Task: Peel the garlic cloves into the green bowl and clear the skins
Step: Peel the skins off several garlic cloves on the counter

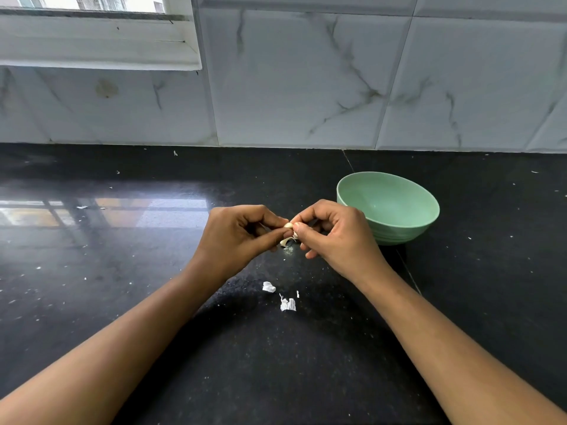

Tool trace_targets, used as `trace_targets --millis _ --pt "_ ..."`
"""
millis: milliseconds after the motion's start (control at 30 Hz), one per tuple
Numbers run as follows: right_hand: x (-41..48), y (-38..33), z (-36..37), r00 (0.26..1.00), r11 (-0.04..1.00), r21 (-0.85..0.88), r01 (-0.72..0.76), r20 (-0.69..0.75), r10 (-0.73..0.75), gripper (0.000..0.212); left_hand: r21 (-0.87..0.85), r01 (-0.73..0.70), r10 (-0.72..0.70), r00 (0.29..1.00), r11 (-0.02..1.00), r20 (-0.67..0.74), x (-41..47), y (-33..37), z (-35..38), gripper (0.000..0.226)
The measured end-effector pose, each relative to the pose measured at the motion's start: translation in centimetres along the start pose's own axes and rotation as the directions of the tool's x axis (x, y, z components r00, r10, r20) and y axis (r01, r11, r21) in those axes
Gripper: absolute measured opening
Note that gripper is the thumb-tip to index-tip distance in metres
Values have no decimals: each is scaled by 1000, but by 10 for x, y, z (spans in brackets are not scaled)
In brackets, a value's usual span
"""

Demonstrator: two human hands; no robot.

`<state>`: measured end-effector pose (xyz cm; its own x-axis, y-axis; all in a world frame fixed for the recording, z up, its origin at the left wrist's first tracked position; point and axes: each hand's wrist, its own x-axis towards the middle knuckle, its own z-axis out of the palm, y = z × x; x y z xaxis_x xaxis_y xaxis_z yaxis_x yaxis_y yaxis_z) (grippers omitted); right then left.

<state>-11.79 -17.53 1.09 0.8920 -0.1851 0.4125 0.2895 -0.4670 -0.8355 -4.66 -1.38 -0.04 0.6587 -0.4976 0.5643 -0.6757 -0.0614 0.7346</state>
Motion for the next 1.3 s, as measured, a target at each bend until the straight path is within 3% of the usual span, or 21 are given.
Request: trace_targets --millis 300,433,533,800,1067,1133,1200,1300 --pt "1 7 1 990 966 -234 114 -50 -129 10 146 -107 101 994 983 49 0 -5 0 25" --pt "1 7 1 993 971 -217 98 -45 -110 9 142 -106 97 993 984 65 0 -3 -1 23" --pt "1 4 -1 998 990 -127 64 -5 -66 8 34 -7 7 1000 999 12 1 -3 -2 16" --pt "0 1 -1 995 989 -113 98 20 -96 7 -30 56 -56 998 998 5 1 -1 -1 15" --pt "1 6 3 983 969 -185 162 -50 -174 9 109 -80 76 996 991 39 -1 4 0 19" --pt "0 5 3 994 986 -131 101 -34 -107 9 63 -56 54 998 996 28 -1 4 1 18" --pt "0 2 4 999 999 39 -35 6 35 12 12 -26 26 1000 1000 5 -2 4 2 17" --pt "0 -2 6 965 887 381 -261 102 240 20 -26 -15 14 999 1000 -37 -3 5 4 14"
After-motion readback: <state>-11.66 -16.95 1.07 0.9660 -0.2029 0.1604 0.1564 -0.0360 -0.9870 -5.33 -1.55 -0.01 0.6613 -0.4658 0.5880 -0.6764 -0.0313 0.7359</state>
